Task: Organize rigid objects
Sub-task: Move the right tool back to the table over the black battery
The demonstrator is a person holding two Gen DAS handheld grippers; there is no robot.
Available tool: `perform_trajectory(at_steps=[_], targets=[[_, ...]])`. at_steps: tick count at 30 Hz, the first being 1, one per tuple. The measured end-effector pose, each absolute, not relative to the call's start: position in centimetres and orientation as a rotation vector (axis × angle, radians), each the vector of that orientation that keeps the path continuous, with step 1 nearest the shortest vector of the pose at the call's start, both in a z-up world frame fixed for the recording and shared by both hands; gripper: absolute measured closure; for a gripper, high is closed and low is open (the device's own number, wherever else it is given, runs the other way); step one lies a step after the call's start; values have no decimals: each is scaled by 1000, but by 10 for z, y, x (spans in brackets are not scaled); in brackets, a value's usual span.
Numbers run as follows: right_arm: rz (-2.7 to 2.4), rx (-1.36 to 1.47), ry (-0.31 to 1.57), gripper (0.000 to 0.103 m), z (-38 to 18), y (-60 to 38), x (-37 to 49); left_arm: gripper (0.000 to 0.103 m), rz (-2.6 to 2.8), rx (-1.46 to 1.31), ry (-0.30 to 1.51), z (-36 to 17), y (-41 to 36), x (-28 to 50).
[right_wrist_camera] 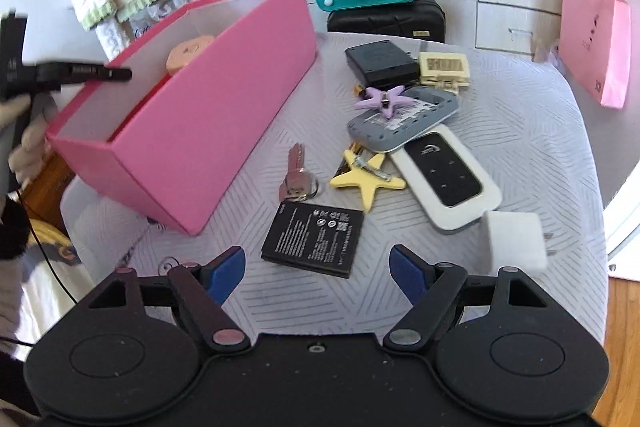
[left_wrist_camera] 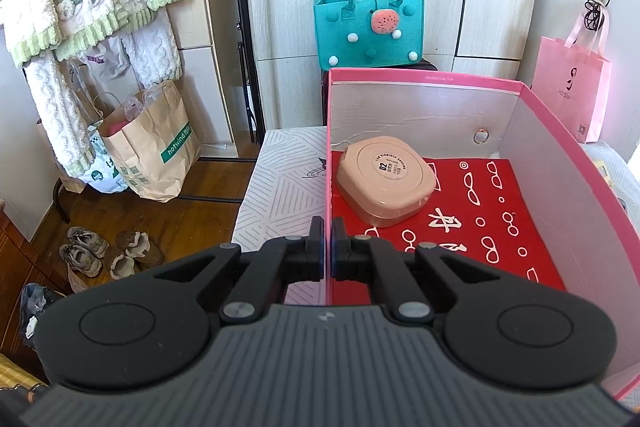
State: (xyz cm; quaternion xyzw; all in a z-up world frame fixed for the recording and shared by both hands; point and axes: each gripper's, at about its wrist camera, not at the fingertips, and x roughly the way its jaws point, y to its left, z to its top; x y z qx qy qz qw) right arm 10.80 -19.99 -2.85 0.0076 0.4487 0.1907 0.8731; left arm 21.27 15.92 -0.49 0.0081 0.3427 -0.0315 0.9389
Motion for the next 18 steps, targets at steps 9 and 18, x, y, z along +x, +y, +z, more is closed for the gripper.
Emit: perform_trajectory(at_steps=[9,18], targets=[[380,-25,943,19,-47,-178,122,100,-62,20,699,-5,157,213],[413,-111,928,30,-47,-175,125,100,-60,34,694,-5,153,214]])
